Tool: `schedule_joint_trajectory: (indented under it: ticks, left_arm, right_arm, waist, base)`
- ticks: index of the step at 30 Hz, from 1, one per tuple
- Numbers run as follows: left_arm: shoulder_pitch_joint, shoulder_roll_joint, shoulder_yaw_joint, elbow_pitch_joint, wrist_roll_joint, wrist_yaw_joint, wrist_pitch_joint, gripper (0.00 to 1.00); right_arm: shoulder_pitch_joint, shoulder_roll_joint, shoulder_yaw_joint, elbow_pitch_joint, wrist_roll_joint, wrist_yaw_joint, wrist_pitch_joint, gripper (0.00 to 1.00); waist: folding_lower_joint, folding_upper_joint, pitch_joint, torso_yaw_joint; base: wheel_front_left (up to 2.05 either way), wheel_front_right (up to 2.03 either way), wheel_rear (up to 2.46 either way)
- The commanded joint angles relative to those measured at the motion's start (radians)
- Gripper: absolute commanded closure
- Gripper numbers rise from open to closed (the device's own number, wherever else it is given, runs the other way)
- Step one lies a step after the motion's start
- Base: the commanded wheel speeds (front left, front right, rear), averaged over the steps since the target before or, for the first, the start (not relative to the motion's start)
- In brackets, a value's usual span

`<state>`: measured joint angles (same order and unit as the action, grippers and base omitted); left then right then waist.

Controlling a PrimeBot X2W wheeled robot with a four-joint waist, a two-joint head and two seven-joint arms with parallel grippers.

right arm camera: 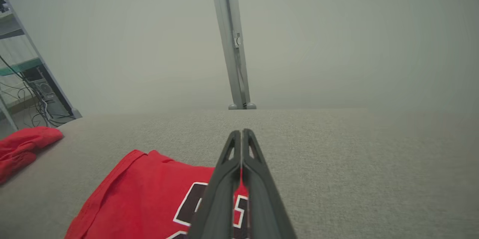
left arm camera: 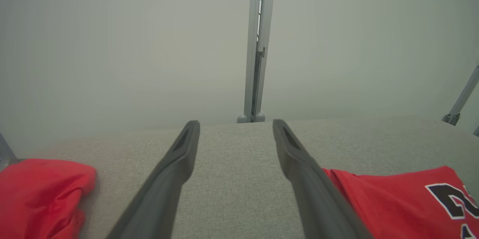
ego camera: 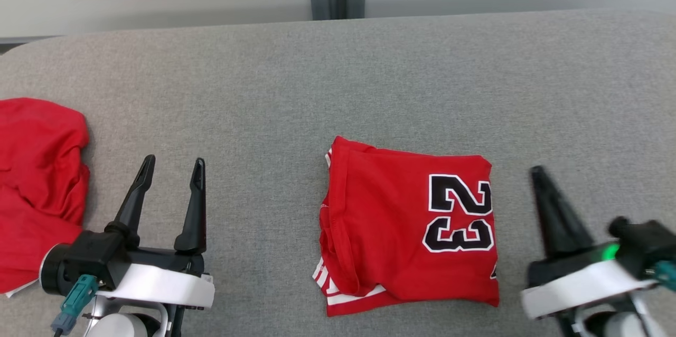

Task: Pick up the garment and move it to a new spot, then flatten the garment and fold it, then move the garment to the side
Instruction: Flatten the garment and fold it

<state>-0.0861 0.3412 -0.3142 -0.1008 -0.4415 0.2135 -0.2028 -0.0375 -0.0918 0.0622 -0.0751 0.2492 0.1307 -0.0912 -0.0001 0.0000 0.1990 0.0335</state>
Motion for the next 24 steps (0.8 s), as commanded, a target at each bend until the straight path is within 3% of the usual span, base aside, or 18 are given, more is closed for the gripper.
schedule_joint_trajectory:
  ticks: [1,11,24]
  left_arm:
    - [-0.014,-0.001,0.0,-0.002,-0.013,-0.004,-0.003,0.0]
    - [-0.044,-0.021,-0.009,0.025,-0.021,-0.018,-0.019,0.0]
    - [-0.06,-0.033,-0.01,0.052,-0.028,-0.026,-0.036,0.0]
  right_arm:
    - [-0.018,-0.001,0.045,0.009,0.01,0.0,0.01,1.0]
    - [-0.09,-0.007,0.417,0.115,0.102,0.0,0.011,1.0]
    - [-0.18,-0.06,0.567,0.35,0.145,0.0,0.016,1.0]
  waist:
    - [0.0001,0.0,0.011,0.01]
    - [0.0001,0.0,0.044,0.055]
    - [0.0001,0.0,0.072,0.073]
  base:
    - [0.0,0.0,0.0]
    - [0.0,0.0,0.0]
    - [0.0,0.0,0.0]
